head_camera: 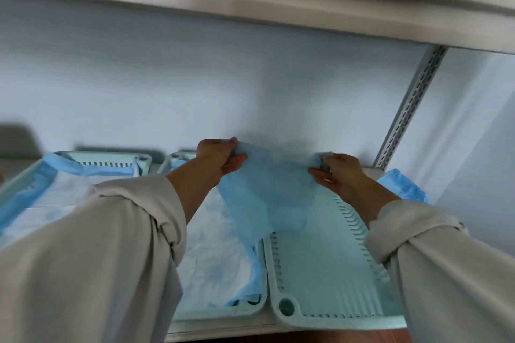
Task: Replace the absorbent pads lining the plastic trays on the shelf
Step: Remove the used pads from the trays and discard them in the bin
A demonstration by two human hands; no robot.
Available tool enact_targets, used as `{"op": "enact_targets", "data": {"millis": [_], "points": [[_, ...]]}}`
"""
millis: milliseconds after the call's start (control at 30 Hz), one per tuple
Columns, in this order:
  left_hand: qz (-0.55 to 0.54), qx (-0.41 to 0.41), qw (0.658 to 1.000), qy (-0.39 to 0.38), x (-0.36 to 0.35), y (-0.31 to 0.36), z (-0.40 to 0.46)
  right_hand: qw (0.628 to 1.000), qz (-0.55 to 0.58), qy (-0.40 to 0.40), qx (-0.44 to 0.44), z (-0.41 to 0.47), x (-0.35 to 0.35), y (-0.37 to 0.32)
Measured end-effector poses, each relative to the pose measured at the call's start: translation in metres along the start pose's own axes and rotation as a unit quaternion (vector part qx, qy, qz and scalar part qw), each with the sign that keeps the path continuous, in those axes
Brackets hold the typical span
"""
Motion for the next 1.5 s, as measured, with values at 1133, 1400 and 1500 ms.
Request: {"op": "enact_targets", "data": {"millis": [1133, 1400, 1500], "points": [[0.547, 0.119, 0.805, 0.198, 0.168, -0.134, -0.019, 0.969, -0.149, 0.01, -0.195, -0.105, 0.024, 0.133], [0.691, 0.104, 0.679, 0.224, 0.158, -0.124, -0.02, 0.978, -0.093, -0.007, -0.187, -0.106, 0.011, 0.126], [0.718, 0.109, 0.648, 0.232, 0.157, -0.126, -0.02, 0.976, -0.137, -0.011, -0.171, -0.104, 0.014, 0.128]]}}
Point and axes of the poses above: each hand's wrist, its own z-axis towards the middle knuckle, its own x-axis out of the back of the hand, y = z × x, the point moved 8 cm from there along z, towards the middle knuckle, and after that the axes turned 15 degrees about x, right-handed, at the moved point
